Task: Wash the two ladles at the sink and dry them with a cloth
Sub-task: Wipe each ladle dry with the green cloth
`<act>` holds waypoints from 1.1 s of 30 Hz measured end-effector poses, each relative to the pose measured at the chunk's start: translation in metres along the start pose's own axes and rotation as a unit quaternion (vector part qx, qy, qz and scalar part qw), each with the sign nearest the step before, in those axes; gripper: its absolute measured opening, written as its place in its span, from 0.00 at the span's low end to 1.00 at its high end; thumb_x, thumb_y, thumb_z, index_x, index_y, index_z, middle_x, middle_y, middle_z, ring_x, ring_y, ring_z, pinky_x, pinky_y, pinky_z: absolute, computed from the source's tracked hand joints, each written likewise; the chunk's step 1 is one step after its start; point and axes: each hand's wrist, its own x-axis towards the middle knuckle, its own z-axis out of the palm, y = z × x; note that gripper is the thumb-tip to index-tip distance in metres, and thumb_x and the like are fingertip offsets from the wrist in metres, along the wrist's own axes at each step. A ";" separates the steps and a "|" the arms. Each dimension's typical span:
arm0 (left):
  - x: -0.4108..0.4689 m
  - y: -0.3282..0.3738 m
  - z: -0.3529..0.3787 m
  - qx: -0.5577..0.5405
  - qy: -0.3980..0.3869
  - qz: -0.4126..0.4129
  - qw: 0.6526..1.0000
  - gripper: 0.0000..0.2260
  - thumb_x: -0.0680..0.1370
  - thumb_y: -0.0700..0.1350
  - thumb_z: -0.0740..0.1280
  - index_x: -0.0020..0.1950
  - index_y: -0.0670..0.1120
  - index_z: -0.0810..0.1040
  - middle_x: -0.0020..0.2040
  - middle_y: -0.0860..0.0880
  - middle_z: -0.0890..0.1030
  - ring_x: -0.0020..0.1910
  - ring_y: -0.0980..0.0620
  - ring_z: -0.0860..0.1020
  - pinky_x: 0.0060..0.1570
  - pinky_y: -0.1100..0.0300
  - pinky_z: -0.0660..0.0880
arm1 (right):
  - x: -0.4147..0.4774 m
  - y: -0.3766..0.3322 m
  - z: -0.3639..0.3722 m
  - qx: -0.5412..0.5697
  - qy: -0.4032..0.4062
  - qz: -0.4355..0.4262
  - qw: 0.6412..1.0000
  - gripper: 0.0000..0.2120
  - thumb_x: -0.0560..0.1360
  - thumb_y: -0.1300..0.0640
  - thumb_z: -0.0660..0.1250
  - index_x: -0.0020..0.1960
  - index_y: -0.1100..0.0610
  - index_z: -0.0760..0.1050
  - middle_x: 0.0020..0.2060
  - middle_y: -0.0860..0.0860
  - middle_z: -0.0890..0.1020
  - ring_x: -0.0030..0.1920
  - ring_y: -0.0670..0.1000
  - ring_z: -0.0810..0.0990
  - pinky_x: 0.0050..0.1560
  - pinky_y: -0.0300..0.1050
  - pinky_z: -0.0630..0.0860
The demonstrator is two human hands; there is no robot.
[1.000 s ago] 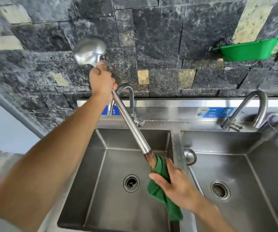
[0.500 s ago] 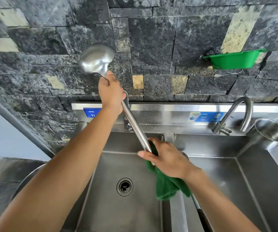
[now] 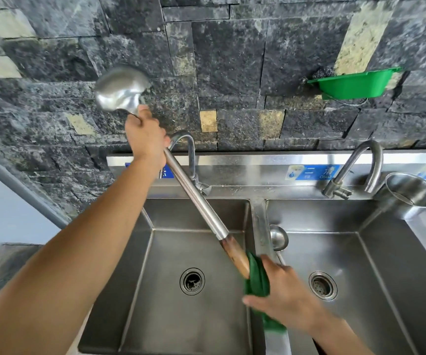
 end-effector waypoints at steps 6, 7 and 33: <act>0.008 -0.003 0.006 -0.007 -0.031 0.002 1.000 0.11 0.85 0.47 0.54 0.44 0.47 0.64 0.31 0.52 0.66 0.22 0.57 0.59 0.20 0.63 0.59 | -0.052 0.049 -0.032 0.194 0.054 0.088 0.976 0.15 0.65 0.43 0.81 0.47 0.46 0.82 0.39 0.48 0.87 0.41 0.46 0.86 0.45 0.42 0.83; 0.001 -0.010 0.014 -0.006 -0.038 -0.013 0.999 0.11 0.85 0.47 0.54 0.44 0.47 0.63 0.31 0.51 0.65 0.22 0.57 0.59 0.20 0.63 0.60 | -0.046 0.044 -0.043 0.241 0.100 0.076 0.962 0.13 0.67 0.47 0.81 0.47 0.49 0.82 0.39 0.51 0.87 0.41 0.52 0.87 0.43 0.46 0.84; -0.206 -0.194 0.106 0.131 -0.269 -0.449 0.842 0.17 0.83 0.52 0.59 0.50 0.40 0.80 0.39 0.44 0.79 0.35 0.45 0.79 0.43 0.49 0.79 | -0.051 0.056 -0.079 0.359 0.065 0.169 0.916 0.16 0.68 0.51 0.79 0.37 0.64 0.81 0.34 0.64 0.84 0.33 0.55 0.82 0.39 0.51 0.77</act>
